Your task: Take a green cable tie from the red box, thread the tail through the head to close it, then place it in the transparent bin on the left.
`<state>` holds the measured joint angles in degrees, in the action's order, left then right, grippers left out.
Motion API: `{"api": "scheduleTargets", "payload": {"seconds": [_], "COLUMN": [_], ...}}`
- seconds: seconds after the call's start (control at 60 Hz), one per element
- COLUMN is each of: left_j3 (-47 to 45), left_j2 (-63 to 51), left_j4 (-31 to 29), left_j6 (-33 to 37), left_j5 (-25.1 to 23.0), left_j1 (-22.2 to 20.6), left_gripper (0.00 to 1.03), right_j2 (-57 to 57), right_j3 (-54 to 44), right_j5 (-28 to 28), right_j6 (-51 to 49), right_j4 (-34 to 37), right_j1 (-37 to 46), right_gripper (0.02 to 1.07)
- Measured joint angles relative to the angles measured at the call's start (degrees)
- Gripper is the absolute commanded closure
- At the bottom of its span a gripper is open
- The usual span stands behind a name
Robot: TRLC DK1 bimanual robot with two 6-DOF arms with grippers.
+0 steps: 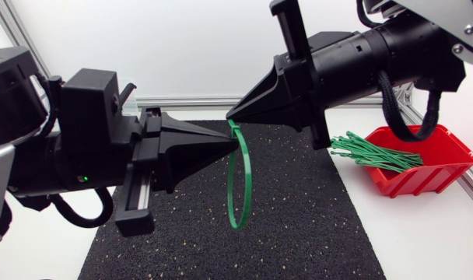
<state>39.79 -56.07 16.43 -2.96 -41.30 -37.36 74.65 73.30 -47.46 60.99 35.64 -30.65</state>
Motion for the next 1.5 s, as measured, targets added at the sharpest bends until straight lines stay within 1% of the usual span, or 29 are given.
{"api": "scheduleTargets", "payload": {"seconds": [0.117, 0.25, 0.283, 0.317, 0.383, 0.467, 0.483, 0.533, 0.583, 0.617, 0.717, 0.8, 0.833, 0.883, 0.9, 0.967, 1.017, 1.033, 1.05, 1.117, 1.267, 1.317, 1.383, 1.5], "left_j3": [0.0, 0.0, 0.02, 0.13, 1.66, 5.01, 5.99, 7.85, 9.62, 10.51, 14.01, 16.92, 18.08, 19.5, 19.98, 22.93, 24.85, 26.03, 26.64, 29.94, 37.29, 38.88, 40.68, 43.67], "left_j2": [0.61, 0.39, 0.02, -0.52, -2.84, -6.43, -7.65, -9.42, -10.86, -11.47, -13.27, -14.84, -15.41, -16.24, -16.55, -18.23, -19.32, -19.96, -20.24, -22.08, -27.15, -28.46, -30.47, -34.34], "left_j4": [-0.42, -0.52, -0.48, -0.44, -1.25, -4.46, -5.42, -7.61, -9.88, -11.3, -17.81, -22.08, -23.89, -25.7, -26.16, -27.78, -27.78, -27.78, -27.74, -26.86, -24.83, -23.8, -21.03, -18.8], "left_j6": [0.02, 0.0, 0.0, -0.13, -1.27, -2.49, -2.64, -3.04, -3.04, -3.04, -2.69, -0.59, 0.28, 1.57, 1.73, 3.23, 4.42, 5.01, 5.35, 7.43, 10.19, 10.78, 12.02, 13.57], "left_j5": [-0.48, -1.09, -1.9, -2.58, -3.69, -3.45, -3.34, -3.13, -1.62, -0.5, 4.87, 13.73, 16.06, 19.3, 20.11, 23.12, 25.49, 27.02, 27.67, 30.27, 32.41, 32.83, 35.5, 37.55], "left_j1": [-0.61, -0.13, 0.42, 1.07, 2.86, 6.14, 7.13, 8.74, 9.97, 10.43, 11.89, 12.94, 13.57, 14.78, 15.32, 18.93, 21.51, 23.17, 24.0, 29.57, 40.65, 43.19, 46.14, 48.81], "left_gripper": [1.0, 1.0, 1.0, 1.0, 1.0, 1.0, 1.0, 1.0, 1.0, 1.0, 1.0, 1.0, 1.0, 1.0, 1.0, 1.0, 1.0, 1.0, 1.0, 1.0, 1.0, 1.0, 1.0, 1.0], "right_j2": [1.51, 1.22, 0.74, 0.44, 0.02, -0.09, -0.09, -0.07, 0.04, 0.26, 2.38, 5.66, 6.84, 8.17, 8.52, 9.79, 10.03, 10.03, 10.03, 10.03, 9.94, 9.75, 8.96, 7.28], "right_j3": [-0.15, -0.66, -0.66, -0.63, 0.11, 1.7, 2.21, 3.23, 4.09, 4.37, 5.16, 5.2, 5.2, 5.27, 5.38, 5.86, 5.95, 5.95, 5.97, 6.23, 6.25, 6.25, 6.19, 6.1], "right_j5": [1.09, 1.75, 2.38, 2.82, 3.13, 2.99, 2.97, 4.13, 5.68, 7.48, 15.91, 24.15, 27.67, 30.86, 31.74, 38.47, 41.18, 42.07, 42.53, 44.35, 46.31, 46.77, 47.47, 47.87], "right_j6": [-0.26, -0.52, -0.61, -0.63, -1.33, -3.48, -4.2, -6.16, -8.87, -10.27, -15.15, -19.61, -20.94, -22.88, -23.43, -25.9, -27.43, -28.09, -28.28, -30.16, -32.33, -32.76, -33.11, -33.2], "right_j4": [-0.94, -1.11, -1.07, -1.07, 0.57, 4.17, 4.92, 6.6, 9.09, 10.14, 13.25, 15.85, 16.35, 17.14, 17.38, 17.9, 18.01, 18.03, 18.03, 18.01, 17.94, 17.88, 17.33, 16.87], "right_j1": [0.02, -0.26, -0.52, -0.68, -0.74, -0.74, -0.74, -0.74, -0.63, -0.59, -0.77, -0.92, -1.09, -1.14, -1.14, -1.22, -1.22, -1.11, -1.11, -0.5, 1.36, 1.62, 1.68, 1.68], "right_gripper": [1.01, 1.01, 0.94, 0.83, 0.52, 0.37, 0.3, 0.17, 0.11, 0.11, 0.09, 0.09, 0.09, 0.08, 0.08, 0.08, 0.08, 0.08, 0.08, 0.08, 0.08, 0.08, 0.08, 0.08]}}
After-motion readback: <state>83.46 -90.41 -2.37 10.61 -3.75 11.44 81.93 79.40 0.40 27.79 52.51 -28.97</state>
